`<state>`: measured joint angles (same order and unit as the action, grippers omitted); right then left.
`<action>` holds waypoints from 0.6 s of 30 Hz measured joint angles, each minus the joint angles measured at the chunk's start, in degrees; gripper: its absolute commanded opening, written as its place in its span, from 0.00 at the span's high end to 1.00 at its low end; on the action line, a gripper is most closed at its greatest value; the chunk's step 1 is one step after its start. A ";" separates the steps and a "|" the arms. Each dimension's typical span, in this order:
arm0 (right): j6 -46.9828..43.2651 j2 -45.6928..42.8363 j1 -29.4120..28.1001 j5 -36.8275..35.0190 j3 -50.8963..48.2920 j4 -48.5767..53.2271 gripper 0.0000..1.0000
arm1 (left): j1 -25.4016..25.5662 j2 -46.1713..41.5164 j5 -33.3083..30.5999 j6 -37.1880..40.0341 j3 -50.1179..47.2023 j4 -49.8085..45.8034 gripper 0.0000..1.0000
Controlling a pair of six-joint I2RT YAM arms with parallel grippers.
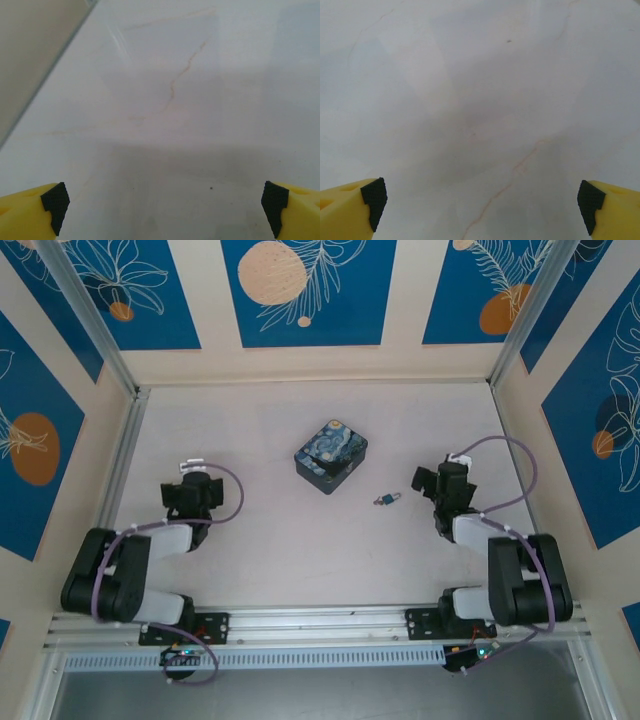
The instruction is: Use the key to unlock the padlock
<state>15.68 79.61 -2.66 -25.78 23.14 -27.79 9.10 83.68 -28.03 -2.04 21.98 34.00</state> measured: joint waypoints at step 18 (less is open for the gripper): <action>-7.89 8.57 2.19 17.35 -0.68 -16.96 0.01 | -4.39 4.33 21.64 2.71 0.79 11.65 0.00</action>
<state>7.79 88.18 -0.47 -8.43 22.46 -44.75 4.71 88.01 -6.39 0.67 22.76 45.65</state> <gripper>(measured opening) 0.993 0.998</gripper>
